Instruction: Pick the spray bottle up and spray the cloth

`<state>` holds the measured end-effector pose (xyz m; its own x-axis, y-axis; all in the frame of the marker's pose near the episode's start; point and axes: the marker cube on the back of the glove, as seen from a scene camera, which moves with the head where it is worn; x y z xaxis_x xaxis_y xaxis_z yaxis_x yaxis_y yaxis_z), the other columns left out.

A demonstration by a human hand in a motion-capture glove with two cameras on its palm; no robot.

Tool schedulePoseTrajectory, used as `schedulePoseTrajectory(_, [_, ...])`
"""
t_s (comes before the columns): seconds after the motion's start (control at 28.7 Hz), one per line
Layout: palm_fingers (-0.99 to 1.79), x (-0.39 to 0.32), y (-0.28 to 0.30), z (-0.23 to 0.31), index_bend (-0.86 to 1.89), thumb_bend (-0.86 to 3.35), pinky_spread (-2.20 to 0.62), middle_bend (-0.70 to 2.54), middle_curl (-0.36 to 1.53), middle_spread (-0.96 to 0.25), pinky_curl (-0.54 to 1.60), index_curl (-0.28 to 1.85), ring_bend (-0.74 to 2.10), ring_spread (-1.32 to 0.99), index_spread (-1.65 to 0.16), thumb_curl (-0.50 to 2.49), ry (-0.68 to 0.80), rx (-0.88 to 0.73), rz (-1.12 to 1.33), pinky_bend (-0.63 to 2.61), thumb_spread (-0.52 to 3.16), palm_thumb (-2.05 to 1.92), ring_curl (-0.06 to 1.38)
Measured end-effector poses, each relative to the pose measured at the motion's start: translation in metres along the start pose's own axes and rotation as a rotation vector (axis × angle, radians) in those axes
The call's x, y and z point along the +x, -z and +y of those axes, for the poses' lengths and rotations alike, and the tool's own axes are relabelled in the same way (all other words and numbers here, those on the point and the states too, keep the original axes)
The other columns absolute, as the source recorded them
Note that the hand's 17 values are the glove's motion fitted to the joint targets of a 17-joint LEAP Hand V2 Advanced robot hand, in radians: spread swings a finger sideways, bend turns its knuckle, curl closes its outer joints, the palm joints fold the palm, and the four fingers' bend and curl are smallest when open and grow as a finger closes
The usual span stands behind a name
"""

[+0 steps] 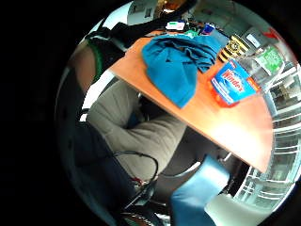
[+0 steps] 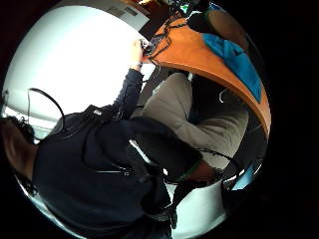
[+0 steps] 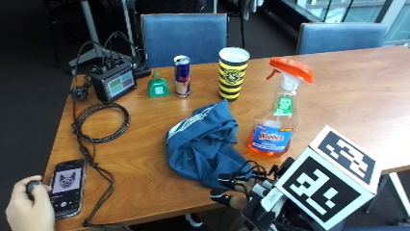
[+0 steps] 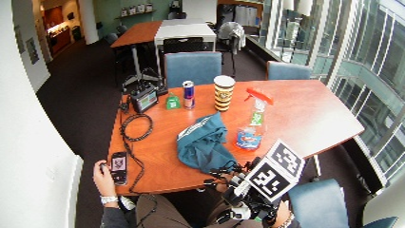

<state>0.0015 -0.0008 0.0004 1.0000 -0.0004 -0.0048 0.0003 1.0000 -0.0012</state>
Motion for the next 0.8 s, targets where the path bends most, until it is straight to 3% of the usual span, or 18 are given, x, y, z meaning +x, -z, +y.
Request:
schedulePoseTrajectory(0.31, [0.62, 0.012, -0.005, -0.007, 0.23, 0.06, 0.18, 0.19, 0.14, -0.09, 0.19, 0.2, 0.33, -0.07, -0.37, 0.11, -0.029, -0.023, 0.003, 0.37, 0.71, 0.24, 0.18])
schedulePoseTrajectory(0.8, [0.59, 0.027, -0.011, -0.011, 0.18, -0.02, 0.22, 0.17, 0.21, -0.11, 0.25, 0.27, 0.3, -0.08, -0.43, 0.19, -0.078, -0.043, 0.008, 0.35, 0.9, 0.27, 0.23])
